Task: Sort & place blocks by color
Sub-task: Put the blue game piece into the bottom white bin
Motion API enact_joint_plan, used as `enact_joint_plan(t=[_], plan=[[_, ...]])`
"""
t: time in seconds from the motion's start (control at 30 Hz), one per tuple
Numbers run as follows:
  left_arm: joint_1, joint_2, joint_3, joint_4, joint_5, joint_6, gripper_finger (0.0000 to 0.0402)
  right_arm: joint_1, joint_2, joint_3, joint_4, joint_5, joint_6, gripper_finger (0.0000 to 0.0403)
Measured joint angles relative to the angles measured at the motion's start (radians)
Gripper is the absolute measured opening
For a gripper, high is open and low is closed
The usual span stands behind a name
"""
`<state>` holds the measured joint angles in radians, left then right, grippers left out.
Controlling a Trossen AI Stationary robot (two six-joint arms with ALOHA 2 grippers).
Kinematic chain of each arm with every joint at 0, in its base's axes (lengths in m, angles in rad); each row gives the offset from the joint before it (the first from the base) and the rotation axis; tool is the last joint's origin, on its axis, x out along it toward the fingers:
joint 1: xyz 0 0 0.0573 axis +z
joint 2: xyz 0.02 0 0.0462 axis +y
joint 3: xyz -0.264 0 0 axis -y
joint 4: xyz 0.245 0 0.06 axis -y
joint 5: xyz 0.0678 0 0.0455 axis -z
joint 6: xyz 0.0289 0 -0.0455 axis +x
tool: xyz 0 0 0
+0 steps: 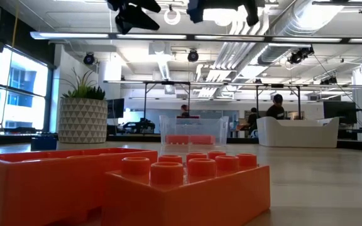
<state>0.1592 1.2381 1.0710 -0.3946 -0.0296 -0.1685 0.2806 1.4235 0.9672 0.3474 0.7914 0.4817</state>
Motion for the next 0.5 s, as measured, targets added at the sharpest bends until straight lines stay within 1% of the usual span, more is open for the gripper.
enact_joint_plan(t=[0.2,0.3,0.37,0.5], plan=[[0.012,0.0,0.0,0.003,0.0,-0.051,0.0267,-0.053,0.0,0.0,0.153,-0.124,-0.166,0.0099],[0.011,0.0,0.0,0.003,0.015,-0.056,0.0268,-0.084,-0.002,0.0,0.188,-0.209,-0.18,0.0099],[0.011,0.0,0.0,0.003,0.049,-0.052,0.0267,-0.102,-0.005,0.0,0.189,-0.269,-0.18,0.0099],[0.009,0.0,0.0,0.004,0.099,-0.039,0.0267,-0.127,-0.01,0.0,0.187,-0.354,-0.181,0.0099]])
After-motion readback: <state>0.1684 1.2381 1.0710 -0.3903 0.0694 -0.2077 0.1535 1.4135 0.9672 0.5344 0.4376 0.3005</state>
